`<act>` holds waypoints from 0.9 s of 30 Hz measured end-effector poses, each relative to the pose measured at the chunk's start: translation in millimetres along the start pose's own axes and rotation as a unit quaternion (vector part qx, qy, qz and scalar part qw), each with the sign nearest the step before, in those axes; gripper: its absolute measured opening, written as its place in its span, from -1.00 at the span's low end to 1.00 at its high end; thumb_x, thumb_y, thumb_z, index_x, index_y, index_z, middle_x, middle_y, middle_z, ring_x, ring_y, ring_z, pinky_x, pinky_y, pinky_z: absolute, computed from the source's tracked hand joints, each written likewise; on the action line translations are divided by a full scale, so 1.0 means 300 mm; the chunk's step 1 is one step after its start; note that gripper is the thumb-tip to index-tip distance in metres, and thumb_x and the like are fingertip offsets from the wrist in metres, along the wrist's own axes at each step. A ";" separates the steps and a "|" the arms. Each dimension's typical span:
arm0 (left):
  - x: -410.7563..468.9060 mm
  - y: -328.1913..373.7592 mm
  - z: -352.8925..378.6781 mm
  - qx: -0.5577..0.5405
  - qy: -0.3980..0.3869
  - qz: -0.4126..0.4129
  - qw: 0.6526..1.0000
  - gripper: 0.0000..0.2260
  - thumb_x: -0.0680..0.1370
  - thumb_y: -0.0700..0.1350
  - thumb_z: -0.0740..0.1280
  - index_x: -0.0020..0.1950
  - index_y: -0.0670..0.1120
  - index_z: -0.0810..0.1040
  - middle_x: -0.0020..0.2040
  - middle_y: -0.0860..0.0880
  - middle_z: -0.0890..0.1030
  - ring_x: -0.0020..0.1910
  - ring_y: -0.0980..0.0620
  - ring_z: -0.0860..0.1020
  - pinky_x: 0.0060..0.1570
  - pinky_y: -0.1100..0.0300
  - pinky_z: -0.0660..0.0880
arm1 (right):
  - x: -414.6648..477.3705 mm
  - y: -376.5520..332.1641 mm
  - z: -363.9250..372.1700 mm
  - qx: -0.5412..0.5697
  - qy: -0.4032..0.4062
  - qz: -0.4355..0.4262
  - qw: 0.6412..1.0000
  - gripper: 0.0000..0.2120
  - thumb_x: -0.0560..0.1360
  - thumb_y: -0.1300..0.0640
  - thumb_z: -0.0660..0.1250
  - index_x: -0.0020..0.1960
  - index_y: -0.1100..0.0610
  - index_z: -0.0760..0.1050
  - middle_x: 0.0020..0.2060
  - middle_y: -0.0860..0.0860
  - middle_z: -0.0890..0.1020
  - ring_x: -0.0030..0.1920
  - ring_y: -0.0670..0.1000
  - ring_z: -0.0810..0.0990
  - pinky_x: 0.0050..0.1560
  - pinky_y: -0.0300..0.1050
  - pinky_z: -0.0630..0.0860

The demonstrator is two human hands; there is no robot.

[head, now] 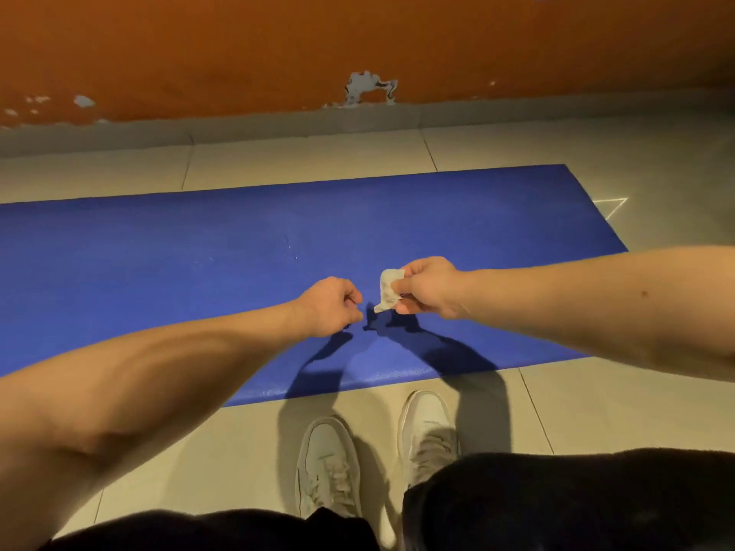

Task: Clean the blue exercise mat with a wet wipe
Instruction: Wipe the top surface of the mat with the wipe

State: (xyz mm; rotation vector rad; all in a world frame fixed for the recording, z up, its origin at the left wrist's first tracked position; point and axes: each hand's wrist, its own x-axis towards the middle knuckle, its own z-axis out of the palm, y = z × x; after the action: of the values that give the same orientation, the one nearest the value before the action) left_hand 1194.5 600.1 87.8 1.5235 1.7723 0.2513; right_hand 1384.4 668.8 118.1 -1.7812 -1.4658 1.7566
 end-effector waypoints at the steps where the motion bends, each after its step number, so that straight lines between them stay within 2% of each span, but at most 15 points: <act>1: 0.011 -0.002 -0.001 0.042 -0.019 0.004 0.999 -0.71 0.54 -0.13 0.42 0.25 -0.13 0.55 0.03 -0.05 0.66 -0.01 -0.06 0.61 0.01 0.15 0.53 | -0.005 -0.010 -0.023 -0.030 0.005 -0.016 0.999 -0.87 0.54 0.35 0.39 -0.12 0.18 0.50 -0.23 0.14 0.63 -0.39 0.07 0.65 -0.26 -0.14 0.67; 4: 0.043 -0.004 0.009 0.140 -0.063 0.019 0.988 -0.64 0.56 -0.03 0.41 0.32 -0.11 0.51 0.18 -0.07 0.60 0.11 -0.08 0.58 0.13 0.08 0.52 | 0.006 -0.012 -0.072 -0.114 0.019 -0.043 0.992 -0.80 0.54 0.37 0.36 -0.20 0.18 0.46 -0.31 0.12 0.61 -0.44 0.05 0.64 -0.34 -0.16 0.64; 8: 0.059 -0.036 0.067 0.197 -0.111 0.000 0.974 -0.62 0.57 0.02 0.38 0.35 -0.07 0.49 0.27 -0.04 0.56 0.20 -0.09 0.54 0.13 0.11 0.49 | 0.088 0.051 -0.063 -0.187 0.021 -0.037 0.982 -0.81 0.56 0.35 0.37 -0.18 0.16 0.47 -0.21 0.15 0.62 -0.32 0.16 0.67 -0.19 0.02 0.70; 11: 0.063 -0.070 0.119 0.261 -0.133 -0.013 0.956 -0.61 0.58 0.03 0.35 0.36 -0.08 0.51 0.32 -0.09 0.51 0.23 -0.17 0.52 0.17 0.08 0.50 | 0.156 0.128 -0.057 -0.225 0.011 -0.046 0.973 -0.77 0.56 0.35 0.35 -0.22 0.13 0.47 -0.13 0.16 0.61 -0.25 0.19 0.64 -0.28 -0.01 0.69; 12: 0.068 -0.084 0.135 0.273 -0.138 -0.017 0.952 -0.61 0.58 0.02 0.34 0.37 -0.09 0.50 0.34 -0.10 0.49 0.25 -0.18 0.51 0.18 0.07 0.49 | 0.183 0.154 -0.062 -0.254 -0.003 -0.056 0.966 -0.79 0.56 0.32 0.34 -0.21 0.10 0.49 -0.12 0.14 0.63 -0.21 0.19 0.66 -0.25 -0.01 0.69; 15: 0.097 -0.140 0.179 0.269 -0.151 -0.030 0.951 -0.69 0.56 -0.01 0.30 0.26 -0.09 0.55 0.36 -0.13 0.48 0.23 -0.17 0.51 0.20 0.06 0.48 | 0.245 0.214 -0.078 -0.364 -0.047 -0.092 0.926 -0.93 0.54 0.18 0.35 -0.09 0.04 0.58 -0.10 0.10 0.69 -0.04 0.16 0.69 0.04 0.09 0.64; 16: 0.107 -0.160 0.193 0.264 -0.152 -0.037 0.952 -0.66 0.56 -0.01 0.30 0.31 -0.07 0.52 0.43 -0.11 0.42 0.30 -0.16 0.47 0.27 0.06 0.44 | 0.264 0.233 -0.078 -0.388 -0.044 -0.105 0.915 -0.94 0.55 0.16 0.34 -0.04 0.06 0.60 -0.08 0.09 0.68 -0.01 0.15 0.67 0.08 0.08 0.62; 18: 0.123 -0.195 0.218 0.269 -0.162 -0.046 0.948 -0.49 0.57 0.00 0.34 0.50 -0.04 0.36 0.57 -0.06 0.20 0.46 -0.15 0.30 0.41 0.07 0.32 | 0.302 0.266 -0.073 -0.424 -0.034 -0.130 0.896 -0.84 0.58 0.16 0.29 0.07 0.11 0.62 -0.02 0.09 0.66 0.03 0.14 0.64 0.11 0.05 0.58; 19: 0.132 -0.208 0.228 0.274 -0.163 -0.045 0.947 -0.45 0.57 0.00 0.35 0.54 -0.03 0.31 0.59 -0.05 0.13 0.48 -0.15 0.26 0.42 0.04 0.30 | 0.319 0.286 -0.071 -0.433 -0.033 -0.140 0.890 -0.82 0.59 0.17 0.27 0.11 0.11 0.62 0.00 0.08 0.66 0.04 0.13 0.63 0.10 0.04 0.57; 23: 0.175 -0.254 0.266 0.266 -0.138 -0.034 0.953 -0.47 0.55 -0.06 0.33 0.52 -0.01 0.31 0.56 -0.04 0.13 0.40 -0.15 0.27 0.36 0.02 0.35 | 0.384 0.345 -0.071 -0.448 -0.070 -0.192 0.871 -0.82 0.64 0.19 0.20 0.11 0.17 0.57 0.06 -0.01 0.64 0.05 0.11 0.63 0.02 0.03 0.56; 25: 0.187 -0.260 0.283 0.255 -0.108 -0.028 0.960 -0.51 0.53 -0.09 0.31 0.47 0.01 0.37 0.53 -0.03 0.18 0.36 -0.12 0.27 0.28 0.00 0.41 | 0.417 0.368 -0.067 -0.424 -0.100 -0.217 0.873 -0.79 0.66 0.21 0.16 0.12 0.22 0.56 0.13 -0.02 0.61 0.10 0.05 0.64 0.08 0.03 0.54; 27: 0.191 -0.263 0.292 0.250 -0.084 -0.035 0.964 -0.51 0.53 -0.10 0.29 0.47 0.05 0.36 0.53 0.02 0.16 0.40 -0.08 0.22 0.22 0.01 0.46 | 0.442 0.405 -0.053 -0.407 -0.122 -0.266 0.865 -0.78 0.66 0.23 0.20 0.16 0.20 0.61 0.17 0.04 0.62 0.18 0.06 0.62 0.23 -0.03 0.50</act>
State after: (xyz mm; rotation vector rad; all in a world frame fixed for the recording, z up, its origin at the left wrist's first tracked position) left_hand 1192.9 602.8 -43.3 1.7575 1.8314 -0.3812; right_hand 1424.5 719.9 -50.4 -1.1970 -2.7681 1.1590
